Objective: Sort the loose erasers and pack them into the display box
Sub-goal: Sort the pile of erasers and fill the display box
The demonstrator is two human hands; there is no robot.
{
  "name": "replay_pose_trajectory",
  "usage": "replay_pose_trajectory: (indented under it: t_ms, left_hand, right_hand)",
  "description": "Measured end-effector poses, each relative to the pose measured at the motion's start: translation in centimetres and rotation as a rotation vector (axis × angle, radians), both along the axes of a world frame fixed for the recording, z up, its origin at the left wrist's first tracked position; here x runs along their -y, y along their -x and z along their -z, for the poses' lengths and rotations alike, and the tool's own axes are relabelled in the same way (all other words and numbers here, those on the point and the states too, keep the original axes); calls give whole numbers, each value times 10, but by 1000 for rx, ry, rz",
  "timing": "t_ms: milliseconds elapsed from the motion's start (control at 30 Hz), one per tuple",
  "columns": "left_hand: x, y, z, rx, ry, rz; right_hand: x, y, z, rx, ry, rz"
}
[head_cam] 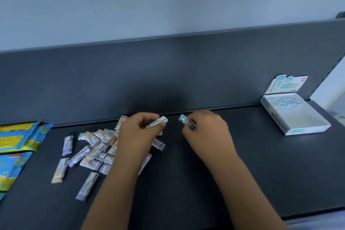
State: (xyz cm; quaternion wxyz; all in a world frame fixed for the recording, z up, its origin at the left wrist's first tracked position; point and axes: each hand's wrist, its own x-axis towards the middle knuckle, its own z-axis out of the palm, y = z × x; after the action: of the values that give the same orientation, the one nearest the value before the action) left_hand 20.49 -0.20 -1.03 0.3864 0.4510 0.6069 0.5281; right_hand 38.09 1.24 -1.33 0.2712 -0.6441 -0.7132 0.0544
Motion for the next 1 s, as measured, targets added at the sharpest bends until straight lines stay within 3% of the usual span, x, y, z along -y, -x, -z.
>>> replay_pose_trajectory:
  t_ms: [300,567,667,800,1000]
  left_hand:
    - [-25,-194,-8,-188,-42,58]
    - [-47,-304,-8,-290,-96,120]
    - [-67,-326,-3,-495,-176,118]
    - [-96,-342,4,-1002,-352,160]
    - [-117,-358,12,-1198,-359,205]
  right_hand:
    - [-23,-180,-21,-17,-27,-37]
    - [-38,-297,-32,-35,-7,-73]
    - [-54,-321,-28,-80,48,-63]
    - [-81,-340,-23,-69,74,-65]
    - [-109,-356,-12,97,53,-91]
